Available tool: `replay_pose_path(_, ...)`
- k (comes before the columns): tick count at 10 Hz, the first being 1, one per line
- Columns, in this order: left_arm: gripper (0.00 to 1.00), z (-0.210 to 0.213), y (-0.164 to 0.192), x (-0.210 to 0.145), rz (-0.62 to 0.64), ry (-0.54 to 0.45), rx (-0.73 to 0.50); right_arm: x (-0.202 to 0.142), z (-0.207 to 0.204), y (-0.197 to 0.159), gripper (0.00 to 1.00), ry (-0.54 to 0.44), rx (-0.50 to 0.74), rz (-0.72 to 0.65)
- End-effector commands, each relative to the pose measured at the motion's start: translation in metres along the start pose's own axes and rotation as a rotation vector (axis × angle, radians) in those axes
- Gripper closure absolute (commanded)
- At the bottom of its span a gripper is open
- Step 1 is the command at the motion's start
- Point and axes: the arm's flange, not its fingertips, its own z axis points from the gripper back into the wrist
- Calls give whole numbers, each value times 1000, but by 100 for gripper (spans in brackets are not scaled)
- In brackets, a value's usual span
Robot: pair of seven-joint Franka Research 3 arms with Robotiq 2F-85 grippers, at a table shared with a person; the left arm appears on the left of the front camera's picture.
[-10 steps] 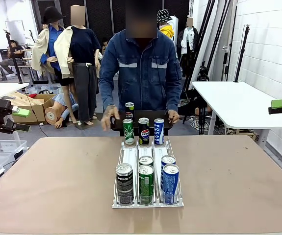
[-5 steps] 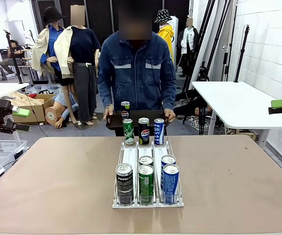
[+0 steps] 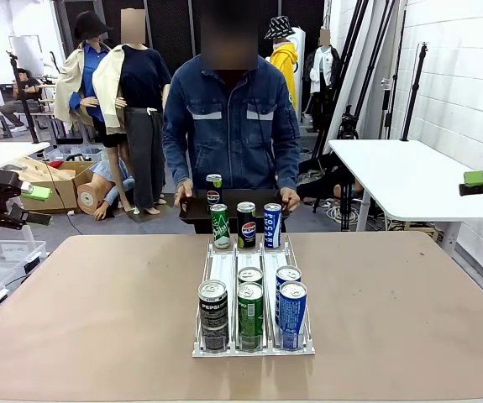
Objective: Retrieve and hand over the desired beverage to the person.
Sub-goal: Pick up another can of the same type that the person held from the Automatic Can Dispenser.
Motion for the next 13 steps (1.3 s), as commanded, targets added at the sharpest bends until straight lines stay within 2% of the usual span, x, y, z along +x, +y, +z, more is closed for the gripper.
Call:
replay_pose_path(1,0,3,-1,-1,-8,7,6,20,-11,10,0,51,-4,32)
replay_pose_path(6,0,3,-1,-1,-8,7,6,71,-66,44,0,268,24,60)
replay_pose_path(10,0,3,-1,-1,-8,7,6,99,-135,92,0,500,-79,19)
replay_pose_path(13,0,3,-1,-1,-8,7,6,110,-193,129,0,679,-147,49)
